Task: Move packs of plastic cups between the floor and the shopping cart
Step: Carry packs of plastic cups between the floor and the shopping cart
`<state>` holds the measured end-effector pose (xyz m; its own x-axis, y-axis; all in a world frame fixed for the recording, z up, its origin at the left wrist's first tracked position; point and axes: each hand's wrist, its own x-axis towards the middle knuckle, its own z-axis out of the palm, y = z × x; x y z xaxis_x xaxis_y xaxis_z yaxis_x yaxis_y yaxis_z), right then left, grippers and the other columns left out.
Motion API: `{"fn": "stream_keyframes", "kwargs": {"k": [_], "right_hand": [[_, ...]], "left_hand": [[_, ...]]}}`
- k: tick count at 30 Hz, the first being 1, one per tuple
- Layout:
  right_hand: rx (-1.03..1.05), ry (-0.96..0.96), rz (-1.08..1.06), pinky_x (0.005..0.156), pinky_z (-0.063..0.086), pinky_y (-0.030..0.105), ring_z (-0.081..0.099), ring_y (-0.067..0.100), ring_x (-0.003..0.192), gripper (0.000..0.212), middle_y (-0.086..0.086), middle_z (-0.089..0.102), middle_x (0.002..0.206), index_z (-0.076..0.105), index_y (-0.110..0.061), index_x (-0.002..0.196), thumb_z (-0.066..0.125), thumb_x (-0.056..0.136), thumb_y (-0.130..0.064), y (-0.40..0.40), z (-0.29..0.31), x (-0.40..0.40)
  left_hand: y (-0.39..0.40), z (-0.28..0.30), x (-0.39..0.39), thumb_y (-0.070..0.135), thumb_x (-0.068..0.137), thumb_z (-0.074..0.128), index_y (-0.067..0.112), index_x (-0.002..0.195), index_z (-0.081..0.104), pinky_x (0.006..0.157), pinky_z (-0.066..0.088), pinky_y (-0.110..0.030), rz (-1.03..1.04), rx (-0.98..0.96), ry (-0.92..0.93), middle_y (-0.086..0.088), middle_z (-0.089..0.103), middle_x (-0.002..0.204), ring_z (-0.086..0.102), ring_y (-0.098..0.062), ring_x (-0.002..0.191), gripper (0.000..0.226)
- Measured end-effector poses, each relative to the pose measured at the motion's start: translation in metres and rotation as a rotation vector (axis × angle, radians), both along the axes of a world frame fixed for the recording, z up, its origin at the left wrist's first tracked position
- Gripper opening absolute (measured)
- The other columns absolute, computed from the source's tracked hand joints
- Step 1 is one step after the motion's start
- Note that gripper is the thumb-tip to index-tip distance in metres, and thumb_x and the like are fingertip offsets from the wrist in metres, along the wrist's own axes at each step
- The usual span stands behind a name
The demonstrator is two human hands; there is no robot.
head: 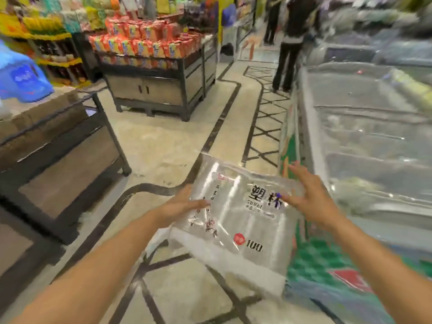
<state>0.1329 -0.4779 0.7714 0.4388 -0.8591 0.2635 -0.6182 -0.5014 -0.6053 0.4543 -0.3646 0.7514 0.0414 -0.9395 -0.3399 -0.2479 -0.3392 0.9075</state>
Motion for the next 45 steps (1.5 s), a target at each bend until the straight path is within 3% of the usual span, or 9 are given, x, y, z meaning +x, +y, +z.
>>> {"fn": "stream_keyframes", "kwargs": {"k": [3,8,12,16,20,26,35,42,45], "right_hand": [[0.086,-0.218,-0.374,0.121,0.012,0.039,0.012,0.014,0.149,0.104,-0.009,0.012,0.161,0.011,-0.039,0.152,0.08,0.074,-0.046,0.041,0.003,-0.093],[0.465,-0.699,-0.456,0.109,0.038,0.042,0.044,0.012,0.131,0.107,-0.009,0.032,0.154,0.014,-0.062,0.139,0.083,0.057,-0.065,0.112,-0.007,-0.244],[0.46,-0.796,-0.557,0.096,0.051,0.026,0.056,0.002,0.118,0.104,-0.019,0.044,0.143,0.023,-0.048,0.145,0.089,0.066,-0.04,0.172,-0.007,-0.375],[0.411,-0.804,-0.739,0.102,0.048,0.036,0.055,0.005,0.123,0.118,-0.027,0.045,0.138,0.019,-0.054,0.145,0.093,0.053,-0.05,0.242,-0.009,-0.506],[0.288,-0.949,-0.947,0.1,0.05,0.04,0.059,0.009,0.119,0.122,-0.03,0.053,0.132,0.028,-0.051,0.146,0.094,0.044,-0.051,0.303,-0.011,-0.609],[0.126,-1.068,-1.189,0.083,0.057,0.037,0.067,0.015,0.11,0.128,-0.019,0.065,0.124,0.032,-0.046,0.146,0.097,0.036,-0.05,0.369,-0.007,-0.717],[-0.077,-1.132,-1.444,0.086,0.057,0.033,0.066,0.016,0.111,0.096,-0.007,0.062,0.132,0.036,-0.054,0.135,0.089,0.065,-0.013,0.381,-0.054,-0.852],[-0.131,-1.12,-1.635,0.102,0.047,0.049,0.06,0.017,0.121,0.106,-0.012,0.056,0.139,0.031,-0.059,0.14,0.091,0.055,-0.044,0.347,-0.072,-0.958],[-0.128,-1.119,-1.694,0.107,0.044,0.045,0.055,0.01,0.126,0.097,-0.018,0.049,0.143,0.03,-0.06,0.139,0.087,0.065,-0.036,0.343,-0.079,-0.999]], "left_hand": [[-0.037,0.023,-0.07,0.048,0.081,0.074,0.031,0.149,0.021,0.11,0.029,-0.037,-0.083,-0.056,0.042,0.013,0.019,0.154,0.03,-0.012,0.136,0.088],[-0.081,0.036,-0.242,0.045,0.073,0.081,0.023,0.121,0.054,0.093,0.048,-0.04,-0.161,-0.125,0.068,-0.005,0.061,0.118,0.062,-0.02,0.103,0.059],[-0.084,0.035,-0.406,0.057,0.062,0.082,0.026,0.145,0.034,0.11,0.034,-0.052,-0.312,-0.131,0.198,0.002,0.051,0.139,0.052,-0.02,0.123,0.101],[-0.065,0.025,-0.57,0.034,0.084,0.072,0.027,0.144,0.032,0.097,0.042,-0.031,-0.498,-0.058,0.301,0.011,0.052,0.127,0.056,-0.001,0.096,0.074],[-0.048,0.03,-0.706,0.056,0.048,0.091,0.026,0.15,0.026,0.107,0.041,-0.039,-0.735,-0.023,0.368,0.005,0.044,0.147,0.053,-0.017,0.124,0.125],[-0.027,0.028,-0.874,0.038,0.044,0.097,0.043,0.134,0.042,0.089,0.055,-0.042,-1.093,0.044,0.441,0.008,0.064,0.128,0.064,-0.02,0.114,0.106],[-0.055,-0.003,-1.091,0.024,0.055,0.093,0.041,0.15,0.021,0.102,0.046,-0.049,-1.446,0.152,0.375,0.007,0.052,0.143,0.056,-0.018,0.125,0.12],[-0.09,-0.017,-1.272,0.015,0.069,0.083,0.042,0.143,0.025,0.095,0.049,-0.03,-1.564,0.127,0.277,0.019,0.05,0.131,0.056,-0.006,0.112,0.097],[-0.096,-0.021,-1.336,0.041,0.057,0.092,0.044,0.148,0.025,0.104,0.045,-0.047,-1.68,0.116,0.16,0.01,0.051,0.141,0.057,-0.015,0.122,0.113]]}}
